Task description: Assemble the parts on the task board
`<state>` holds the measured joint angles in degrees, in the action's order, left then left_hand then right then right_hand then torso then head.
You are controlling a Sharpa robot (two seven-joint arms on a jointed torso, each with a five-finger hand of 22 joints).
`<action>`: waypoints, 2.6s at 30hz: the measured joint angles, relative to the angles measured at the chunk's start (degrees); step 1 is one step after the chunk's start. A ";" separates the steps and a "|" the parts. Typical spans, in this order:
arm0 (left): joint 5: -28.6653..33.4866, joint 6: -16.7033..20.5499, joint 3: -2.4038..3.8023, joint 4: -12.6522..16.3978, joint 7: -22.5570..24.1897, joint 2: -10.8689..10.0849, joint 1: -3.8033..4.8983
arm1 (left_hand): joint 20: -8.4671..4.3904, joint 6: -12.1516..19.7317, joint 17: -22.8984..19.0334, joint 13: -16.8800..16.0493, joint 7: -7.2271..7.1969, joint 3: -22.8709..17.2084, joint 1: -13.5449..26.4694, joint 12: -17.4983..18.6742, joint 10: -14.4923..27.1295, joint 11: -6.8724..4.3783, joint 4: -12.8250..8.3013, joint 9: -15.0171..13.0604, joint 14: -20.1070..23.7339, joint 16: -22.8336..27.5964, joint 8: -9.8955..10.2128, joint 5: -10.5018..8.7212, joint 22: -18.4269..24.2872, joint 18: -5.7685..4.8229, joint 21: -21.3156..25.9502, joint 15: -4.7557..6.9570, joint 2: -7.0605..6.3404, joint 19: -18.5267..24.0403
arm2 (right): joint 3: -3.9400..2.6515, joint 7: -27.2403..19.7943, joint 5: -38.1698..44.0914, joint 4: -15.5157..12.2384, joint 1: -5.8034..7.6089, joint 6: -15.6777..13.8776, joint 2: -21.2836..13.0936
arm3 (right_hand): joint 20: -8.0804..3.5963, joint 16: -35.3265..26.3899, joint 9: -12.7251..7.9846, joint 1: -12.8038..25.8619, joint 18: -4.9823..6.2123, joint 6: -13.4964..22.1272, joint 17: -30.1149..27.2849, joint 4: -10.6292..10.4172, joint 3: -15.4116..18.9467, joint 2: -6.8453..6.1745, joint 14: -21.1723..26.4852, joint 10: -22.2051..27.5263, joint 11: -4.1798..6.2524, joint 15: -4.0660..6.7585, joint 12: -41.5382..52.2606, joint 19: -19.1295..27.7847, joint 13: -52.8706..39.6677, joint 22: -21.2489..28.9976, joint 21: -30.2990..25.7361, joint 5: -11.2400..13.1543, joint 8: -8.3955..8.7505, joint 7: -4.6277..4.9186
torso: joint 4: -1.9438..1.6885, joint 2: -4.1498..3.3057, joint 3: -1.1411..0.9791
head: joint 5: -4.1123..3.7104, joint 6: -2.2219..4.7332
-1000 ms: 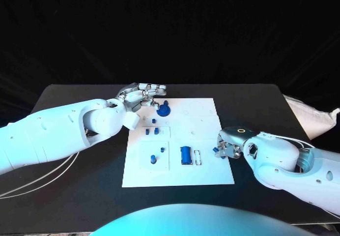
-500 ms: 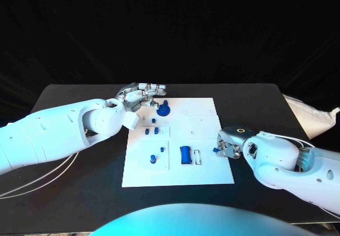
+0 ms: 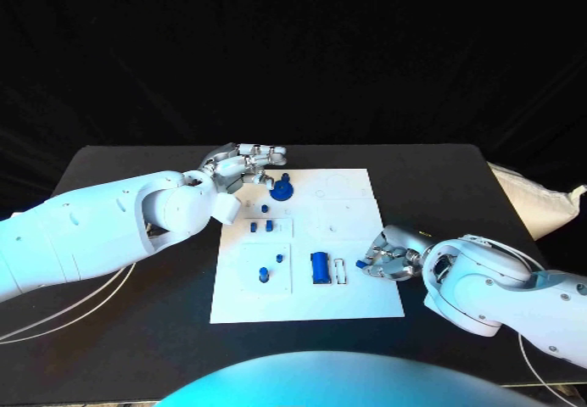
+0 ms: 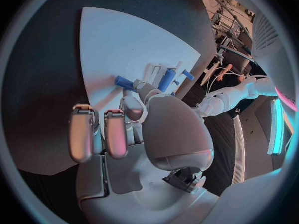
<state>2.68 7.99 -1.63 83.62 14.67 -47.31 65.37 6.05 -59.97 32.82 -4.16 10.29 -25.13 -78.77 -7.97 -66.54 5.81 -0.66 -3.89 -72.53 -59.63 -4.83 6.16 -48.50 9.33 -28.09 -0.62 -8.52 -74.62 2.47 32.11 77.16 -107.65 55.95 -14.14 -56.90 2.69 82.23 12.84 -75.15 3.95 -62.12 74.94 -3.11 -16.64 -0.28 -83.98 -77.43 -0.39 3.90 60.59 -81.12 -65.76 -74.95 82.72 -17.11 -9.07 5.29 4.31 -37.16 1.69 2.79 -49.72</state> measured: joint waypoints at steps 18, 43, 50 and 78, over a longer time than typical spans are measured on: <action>-0.08 -0.01 0.00 0.05 -0.03 0.04 0.00 | 0.00 0.00 0.01 0.00 0.00 -0.01 0.00 0.00 0.00 0.00 0.00 0.00 -0.03 0.00 -0.22 0.00 -0.01 0.00 -0.01 -0.04 0.00 0.00 | -0.07 -1.30 -8.96 -0.17 0.18 -3.79 2.52 | 0.00 0.00 1.13 5.47 0.00 -1.26 -0.01 -1.98 -0.03 -2.21 0.09 -1.05 0.23 -0.09 1.65 -0.44 -1.36 0.02 0.03 -5.21 -0.26 -0.70 | -0.05 -0.01 0.04 | 0.05 -0.01; -0.10 -0.06 0.00 0.08 -0.08 0.08 0.00 | 0.00 0.00 0.01 0.00 0.00 -0.01 0.00 0.00 0.00 0.00 0.00 0.00 -0.04 0.00 -0.22 0.00 -0.01 0.00 -0.02 -0.05 0.00 0.00 | -0.06 1.54 -4.06 1.64 0.10 -0.32 5.08 | -0.42 0.22 2.31 8.28 0.00 -3.72 -0.03 -4.50 2.17 -2.22 -0.13 -3.00 1.14 0.13 4.82 -0.85 -4.05 0.03 0.27 -5.74 -1.32 -1.75 | -0.07 -0.02 -0.03 | 0.18 -0.28; -0.11 -0.08 0.00 0.07 -0.11 0.08 0.00 | 0.00 0.00 0.01 0.00 0.00 -0.01 0.00 0.00 0.00 0.00 0.00 0.00 -0.04 0.00 -0.22 0.00 -0.01 0.00 -0.02 -0.05 0.00 0.00 | -0.10 1.78 -3.07 1.67 0.09 0.75 5.33 | -0.42 0.22 2.65 8.28 0.00 -3.91 -0.03 -4.65 2.33 -2.22 0.06 -3.21 1.35 0.32 4.96 -0.85 -4.42 0.04 0.27 -5.72 -1.59 -1.94 | -0.07 -0.02 -0.02 | 0.09 -0.29; -0.40 -0.30 0.00 0.15 -0.30 0.01 0.00 | 0.00 0.01 -0.07 0.00 -0.01 -0.01 0.00 0.00 0.19 0.20 0.01 0.00 0.02 0.00 -0.22 0.00 0.04 0.00 -0.02 -0.12 0.00 0.00 | -0.07 2.20 -1.62 2.11 0.06 1.59 5.80 | -0.62 0.22 4.43 12.80 0.00 -4.76 0.00 -12.15 12.55 -1.76 -0.14 -3.56 1.60 0.52 5.86 -1.05 -5.87 0.00 0.27 3.68 -2.66 -2.37 | -0.12 -0.02 0.01 | 0.22 -0.29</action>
<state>2.29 7.69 -1.63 83.77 14.36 -47.30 65.37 6.05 -59.96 32.74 -4.16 10.28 -25.14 -78.77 -7.97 -66.34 6.01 -0.65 -3.89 -72.51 -59.63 -5.05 6.16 -48.46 9.33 -28.11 -0.75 -8.52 -74.62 2.40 34.31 75.54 -105.54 56.01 -12.54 -51.10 2.06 82.45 17.27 -62.35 3.95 -66.88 74.95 -15.26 -4.09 -2.04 -84.13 -80.99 1.21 4.42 66.45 -82.18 -71.63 -74.95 82.99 -13.43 -11.73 2.93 4.19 -37.18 1.70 3.01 -50.01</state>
